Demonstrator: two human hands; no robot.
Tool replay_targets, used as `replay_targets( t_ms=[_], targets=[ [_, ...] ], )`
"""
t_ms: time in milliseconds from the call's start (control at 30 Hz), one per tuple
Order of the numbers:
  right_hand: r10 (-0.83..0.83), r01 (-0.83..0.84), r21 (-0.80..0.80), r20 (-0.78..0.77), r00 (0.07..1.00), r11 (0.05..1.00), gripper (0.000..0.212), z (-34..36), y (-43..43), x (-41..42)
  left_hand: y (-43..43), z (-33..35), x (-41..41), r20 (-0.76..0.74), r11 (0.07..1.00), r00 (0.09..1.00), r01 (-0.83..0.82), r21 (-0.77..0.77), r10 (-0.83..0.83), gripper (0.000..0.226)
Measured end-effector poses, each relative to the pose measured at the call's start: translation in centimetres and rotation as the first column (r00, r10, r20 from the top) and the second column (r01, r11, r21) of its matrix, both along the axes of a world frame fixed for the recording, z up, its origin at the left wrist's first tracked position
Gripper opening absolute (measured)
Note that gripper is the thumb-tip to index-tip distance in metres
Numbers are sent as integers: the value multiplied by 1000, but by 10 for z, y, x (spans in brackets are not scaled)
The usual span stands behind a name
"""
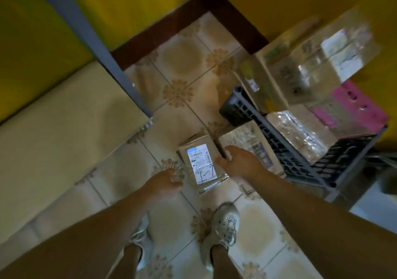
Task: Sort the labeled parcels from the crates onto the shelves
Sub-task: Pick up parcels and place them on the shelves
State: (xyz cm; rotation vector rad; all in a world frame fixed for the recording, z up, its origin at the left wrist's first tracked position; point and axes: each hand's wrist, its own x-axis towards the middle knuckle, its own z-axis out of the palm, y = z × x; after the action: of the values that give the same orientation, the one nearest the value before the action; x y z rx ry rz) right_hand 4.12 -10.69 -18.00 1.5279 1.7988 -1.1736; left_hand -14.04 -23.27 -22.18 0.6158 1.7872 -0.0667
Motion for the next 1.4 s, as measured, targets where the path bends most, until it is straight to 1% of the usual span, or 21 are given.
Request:
replay_targets(
  t_ms=[133, 233, 333, 367, 433, 533, 600, 700, 767, 833, 933, 1000, 1033, 1100, 1133, 1167, 1267, 1333, 1400],
  targets=[
    [1, -1, -8, -27, 1000, 1000, 50, -100, 12, -3, 15, -83, 15, 23, 986, 985, -169, 14, 169, 63],
    [-44, 42, -21, -67, 997, 999, 59, -153, 13, -7, 27, -121, 21, -1, 958, 958, -286, 36, 286, 68],
    [-99, 98, -28, -38, 994, 995, 66, -175, 11, -11, 32, -143, 26, 63, 929, 932, -362, 75, 358, 47],
    [-106, 105, -38, -35, 994, 994, 65, -177, 11, -14, 33, -146, 28, 92, 925, 927, -370, 81, 363, 42],
    [-148, 144, -78, -54, 987, 987, 61, -176, 9, -18, 33, -148, 31, 143, 899, 898, -429, 86, 416, 39],
    [-276, 266, -102, -113, 954, 959, 56, -165, 6, -20, 30, -139, 32, 215, 840, 830, -539, 70, 515, 47],
    [-362, 349, -102, -162, 918, 931, 53, -156, 3, -23, 26, -136, 29, 250, 809, 797, -583, 77, 550, 54],
    [-452, 436, -118, -230, 862, 892, 43, -143, -3, -32, 22, -132, 23, 270, 761, 752, -642, 93, 601, 51],
    [-484, 471, -117, -260, 835, 874, 38, -137, -7, -38, 19, -126, 16, 288, 758, 750, -644, 107, 596, 52],
    [-522, 504, -136, -274, 808, 853, 36, -137, -11, -44, 14, -123, 6, 282, 769, 770, -623, 139, 573, 56],
    [-591, 539, -243, -285, 755, 806, 30, -138, -17, -55, -1, -125, -13, 263, 740, 760, -644, 193, 594, 67],
    [-599, 531, -284, -288, 747, 798, 28, -141, -23, -63, -13, -129, -25, 271, 738, 762, -643, 204, 589, 74],
    [-606, 533, -297, -292, 740, 793, 28, -143, -25, -66, -18, -130, -29, 284, 742, 762, -640, 197, 582, 73],
    [-621, 537, -322, -292, 727, 780, 26, -149, -30, -69, -27, -133, -36, 308, 745, 755, -643, 179, 578, 65],
    [-609, 524, -322, -285, 740, 788, 29, -152, -32, -68, -31, -135, -40, 310, 735, 743, -657, 167, 594, 63],
    [-571, 500, -290, -266, 777, 816, 33, -157, -33, -67, -36, -139, -43, 306, 723, 730, -672, 158, 611, 63],
    [-404, 401, -55, -149, 902, 914, 50, -179, -34, -51, -47, -145, -51, 278, 681, 689, -718, 143, 669, 66],
    [-263, 268, 63, -74, 962, 961, 63, -191, -35, -40, -50, -151, -55, 262, 629, 649, -759, 166, 714, 68],
    [-98, 96, 123, 7, 995, 988, 72, -201, -36, -33, -52, -158, -58, 262, 571, 603, -798, 193, 753, 70]
  ],
)
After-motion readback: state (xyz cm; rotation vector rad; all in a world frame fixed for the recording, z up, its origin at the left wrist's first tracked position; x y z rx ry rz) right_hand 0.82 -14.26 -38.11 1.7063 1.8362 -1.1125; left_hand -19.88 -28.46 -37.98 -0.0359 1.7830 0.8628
